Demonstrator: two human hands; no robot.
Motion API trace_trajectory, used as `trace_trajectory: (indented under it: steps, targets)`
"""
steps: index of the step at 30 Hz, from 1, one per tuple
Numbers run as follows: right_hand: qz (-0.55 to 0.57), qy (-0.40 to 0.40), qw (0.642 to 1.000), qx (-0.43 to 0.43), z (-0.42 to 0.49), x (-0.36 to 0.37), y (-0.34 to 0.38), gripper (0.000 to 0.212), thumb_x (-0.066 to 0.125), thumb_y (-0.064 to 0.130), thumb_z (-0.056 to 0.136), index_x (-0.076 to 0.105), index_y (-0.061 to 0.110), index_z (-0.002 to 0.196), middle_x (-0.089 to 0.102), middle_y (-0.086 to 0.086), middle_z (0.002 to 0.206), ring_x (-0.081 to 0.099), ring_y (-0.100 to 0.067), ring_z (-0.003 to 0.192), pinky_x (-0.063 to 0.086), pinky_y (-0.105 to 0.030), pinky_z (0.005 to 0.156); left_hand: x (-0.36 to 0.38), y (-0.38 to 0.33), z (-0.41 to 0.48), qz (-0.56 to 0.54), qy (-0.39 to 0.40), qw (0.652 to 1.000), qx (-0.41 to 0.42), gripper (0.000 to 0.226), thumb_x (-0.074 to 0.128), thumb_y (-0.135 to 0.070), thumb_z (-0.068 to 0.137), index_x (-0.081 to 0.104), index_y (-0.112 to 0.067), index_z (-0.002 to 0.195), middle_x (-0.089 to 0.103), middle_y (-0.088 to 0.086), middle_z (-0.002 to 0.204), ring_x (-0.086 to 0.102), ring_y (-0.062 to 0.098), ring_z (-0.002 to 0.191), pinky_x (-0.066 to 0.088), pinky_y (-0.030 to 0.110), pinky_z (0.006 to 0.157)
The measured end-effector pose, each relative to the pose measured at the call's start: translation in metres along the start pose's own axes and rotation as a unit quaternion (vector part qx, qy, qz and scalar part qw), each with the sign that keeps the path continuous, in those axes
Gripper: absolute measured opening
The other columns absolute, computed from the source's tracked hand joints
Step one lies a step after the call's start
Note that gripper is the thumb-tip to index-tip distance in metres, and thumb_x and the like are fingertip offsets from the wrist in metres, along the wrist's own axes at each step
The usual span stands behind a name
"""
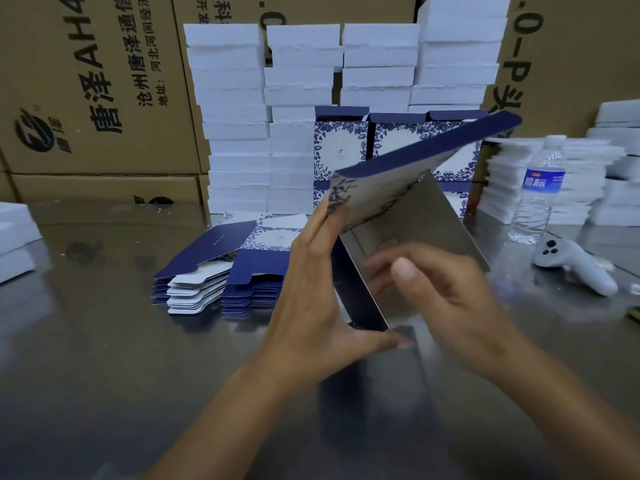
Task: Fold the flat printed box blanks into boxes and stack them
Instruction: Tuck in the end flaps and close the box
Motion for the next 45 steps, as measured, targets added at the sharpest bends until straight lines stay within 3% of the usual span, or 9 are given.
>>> trace_trajectory:
  steps: [5, 11, 16, 17, 21, 26, 31, 37, 45]
  targets:
    - [-0.220, -0.016, 0.971, -0.097, -0.024, 0.007, -0.007, 0.043, 0.052, 0.055, 0.084, 0.069, 0.017, 0.098, 0.070, 0.010, 0.082, 0.060, 0.001, 0.079, 0.046, -0.029, 0.083, -0.002, 0.003, -0.002, -0.048, 0.010, 0.997, -0.057, 0.100, 0.054, -0.084, 0.060, 0.004, -0.049, 0.139, 0.004, -0.018, 0.152, 0.013, 0.002, 0.142, 0.016, 0.010, 0.111]
    - [-0.277, -0.144, 0.937, -0.159, -0.034, 0.002, -0.012, 0.027, 0.051, 0.020, 0.088, 0.061, 0.008, 0.065, 0.044, 0.016, 0.063, 0.039, -0.003, 0.056, 0.045, -0.038, 0.088, -0.005, 0.010, 0.001, 0.016, 0.041, 0.998, -0.034, 0.129, 0.088, -0.052, 0.042, 0.010, -0.037, 0.144, 0.016, -0.010, 0.150, 0.018, 0.004, 0.140, 0.015, 0.009, 0.110]
    - [-0.227, -0.223, 0.942, -0.102, -0.037, -0.002, -0.006, 0.015, 0.045, 0.026, 0.091, 0.047, 0.026, 0.076, 0.038, 0.026, 0.062, 0.042, 0.003, 0.060, 0.043, -0.039, 0.087, -0.009, 0.004, -0.001, -0.003, -0.019, 0.999, -0.031, 0.077, 0.062, -0.045, 0.080, 0.018, -0.028, 0.141, 0.026, -0.019, 0.142, 0.028, -0.003, 0.133, 0.022, 0.009, 0.106]
    - [-0.194, -0.227, 0.951, -0.084, -0.039, -0.003, -0.007, 0.005, 0.048, 0.030, 0.089, 0.048, 0.033, 0.085, 0.050, 0.023, 0.067, 0.051, 0.006, 0.066, 0.046, -0.038, 0.083, -0.009, 0.003, -0.001, -0.006, -0.033, 0.999, -0.029, 0.069, 0.059, -0.041, 0.084, 0.022, -0.025, 0.140, 0.030, -0.018, 0.139, 0.032, -0.001, 0.131, 0.023, 0.010, 0.106]
    - [-0.137, -0.247, 0.957, -0.071, -0.041, -0.006, -0.003, 0.038, 0.054, 0.026, 0.089, 0.040, 0.038, 0.123, 0.065, -0.003, 0.081, 0.065, -0.020, 0.072, 0.047, -0.037, 0.086, -0.011, -0.001, -0.002, -0.022, -0.083, 0.996, -0.041, 0.058, 0.060, -0.032, 0.087, 0.033, -0.016, 0.137, 0.038, -0.014, 0.134, 0.037, -0.004, 0.126, 0.030, 0.012, 0.103]
    - [-0.278, -0.273, 0.914, -0.111, -0.038, -0.005, 0.006, 0.025, 0.057, 0.028, 0.088, 0.070, 0.016, 0.105, 0.046, -0.001, 0.098, 0.046, -0.015, 0.084, 0.047, -0.048, 0.074, -0.010, 0.003, -0.003, -0.059, -0.101, 0.989, -0.094, 0.057, 0.064, -0.026, 0.083, 0.037, -0.024, 0.133, 0.042, -0.017, 0.134, 0.041, -0.004, 0.125, 0.039, 0.023, 0.103]
    - [-0.355, -0.247, 0.896, -0.101, -0.034, -0.002, 0.003, 0.031, 0.066, 0.041, 0.080, 0.074, 0.017, 0.097, 0.049, -0.017, 0.127, 0.043, -0.027, 0.118, 0.034, -0.061, 0.095, -0.011, 0.011, -0.003, -0.111, -0.103, 0.979, -0.137, 0.050, 0.064, -0.028, 0.082, 0.042, -0.039, 0.125, 0.050, -0.020, 0.130, 0.051, 0.002, 0.117, 0.044, 0.026, 0.099]
    - [-0.366, -0.239, 0.893, -0.105, -0.033, -0.001, -0.002, 0.023, 0.060, 0.036, 0.086, 0.073, 0.018, 0.077, 0.068, 0.005, 0.078, 0.059, -0.018, 0.096, 0.022, -0.051, 0.104, -0.005, 0.013, -0.003, -0.144, -0.089, 0.975, -0.141, 0.042, 0.063, -0.026, 0.083, 0.048, -0.036, 0.121, 0.054, -0.017, 0.127, 0.050, -0.002, 0.116, 0.040, 0.015, 0.094]
    - [-0.310, -0.248, 0.913, -0.091, -0.036, -0.002, 0.001, 0.019, 0.061, 0.030, 0.084, 0.071, 0.018, 0.073, 0.064, 0.007, 0.074, 0.053, -0.013, 0.083, 0.028, -0.055, 0.102, 0.015, 0.006, -0.007, -0.140, 0.018, 0.979, -0.146, 0.005, 0.059, -0.034, 0.086, 0.063, -0.035, 0.084, 0.053, -0.031, 0.089, 0.041, 0.014, 0.105, 0.033, 0.017, 0.094]
Point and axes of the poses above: each hand's wrist, its own z-axis towards the middle knuckle, its own x-axis out of the palm, y = z × x, the point moved 5 cm from there along z, towards the middle knuckle
